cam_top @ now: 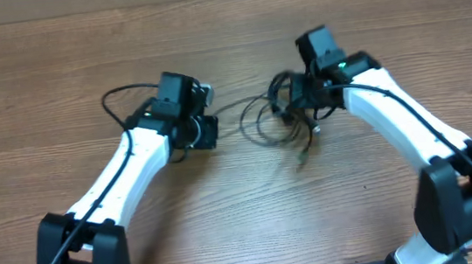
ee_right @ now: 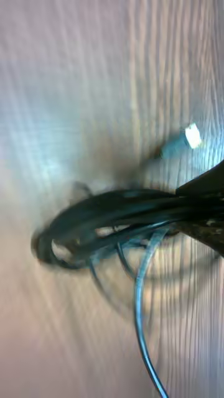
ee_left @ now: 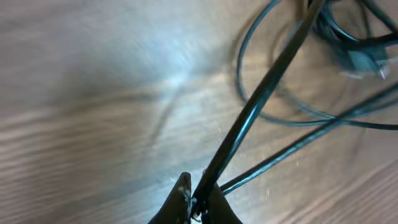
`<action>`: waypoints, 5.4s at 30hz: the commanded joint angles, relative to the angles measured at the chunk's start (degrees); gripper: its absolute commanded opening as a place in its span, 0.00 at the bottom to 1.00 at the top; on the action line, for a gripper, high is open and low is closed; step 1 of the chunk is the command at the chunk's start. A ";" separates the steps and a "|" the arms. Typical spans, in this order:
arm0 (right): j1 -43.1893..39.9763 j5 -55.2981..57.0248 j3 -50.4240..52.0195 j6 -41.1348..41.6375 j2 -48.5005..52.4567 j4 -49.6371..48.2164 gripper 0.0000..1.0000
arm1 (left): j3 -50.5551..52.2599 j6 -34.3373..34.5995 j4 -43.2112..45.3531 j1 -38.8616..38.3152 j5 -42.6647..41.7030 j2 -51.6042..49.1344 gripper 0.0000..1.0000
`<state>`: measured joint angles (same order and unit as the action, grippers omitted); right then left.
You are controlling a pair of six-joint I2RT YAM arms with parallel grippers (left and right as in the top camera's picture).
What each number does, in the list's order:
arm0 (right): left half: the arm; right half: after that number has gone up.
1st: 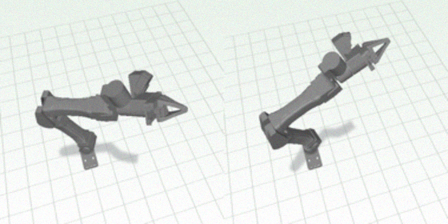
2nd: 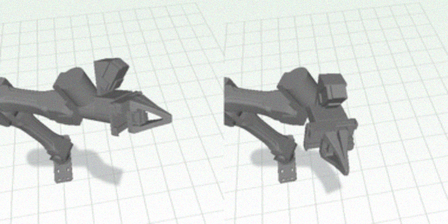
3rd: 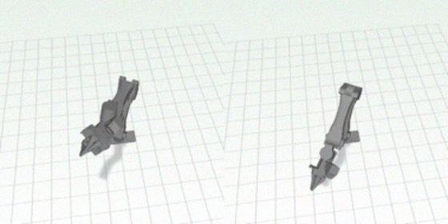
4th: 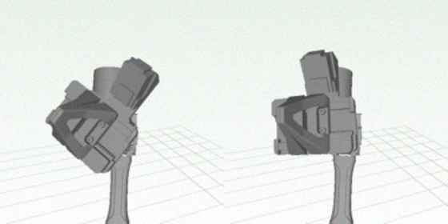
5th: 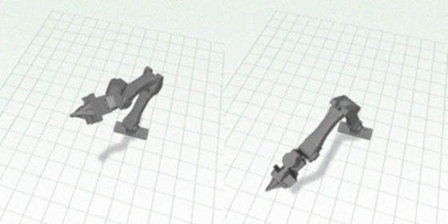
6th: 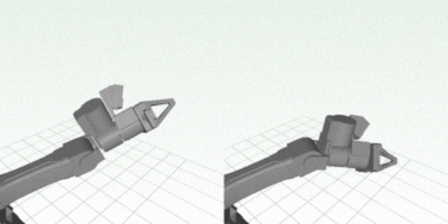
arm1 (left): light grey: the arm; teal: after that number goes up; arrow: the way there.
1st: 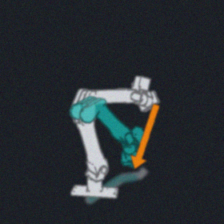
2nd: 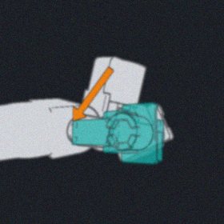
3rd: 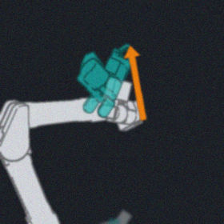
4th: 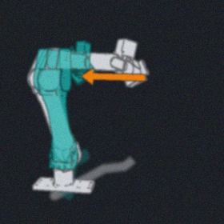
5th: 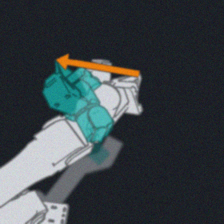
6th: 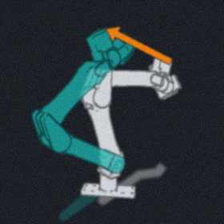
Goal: Untangle cables
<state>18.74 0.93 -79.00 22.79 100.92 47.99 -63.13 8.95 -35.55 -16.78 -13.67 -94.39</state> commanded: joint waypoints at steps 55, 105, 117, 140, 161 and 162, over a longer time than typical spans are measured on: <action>-3.82 -1.90 -4.96 -6.56 -10.80 8.44 0.98 | -2.64 0.04 17.16 -4.66 -0.22 -14.38 0.65; -0.81 -12.96 -1.18 -6.78 -1.36 6.29 1.00 | -9.40 0.37 -0.94 -5.27 7.67 18.69 0.04; -0.81 -7.52 -1.20 -6.75 -1.25 9.44 1.00 | -9.35 0.79 -17.92 -1.29 28.15 18.75 0.04; -3.13 -1.42 -1.38 -6.78 -1.27 12.17 1.00 | -9.33 5.25 -10.54 -0.52 5.22 -3.37 0.59; -3.06 -6.25 -1.38 -6.78 -1.27 12.09 1.00 | -11.93 5.22 -5.03 -2.38 -1.75 -16.17 0.04; -3.06 -7.28 -1.38 -6.80 -1.25 11.93 1.00 | -12.90 5.20 -5.09 -2.38 -3.28 -15.43 0.04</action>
<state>15.73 -3.33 -80.34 16.23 99.61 60.45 -72.29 14.02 -40.77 -18.79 -11.09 -111.77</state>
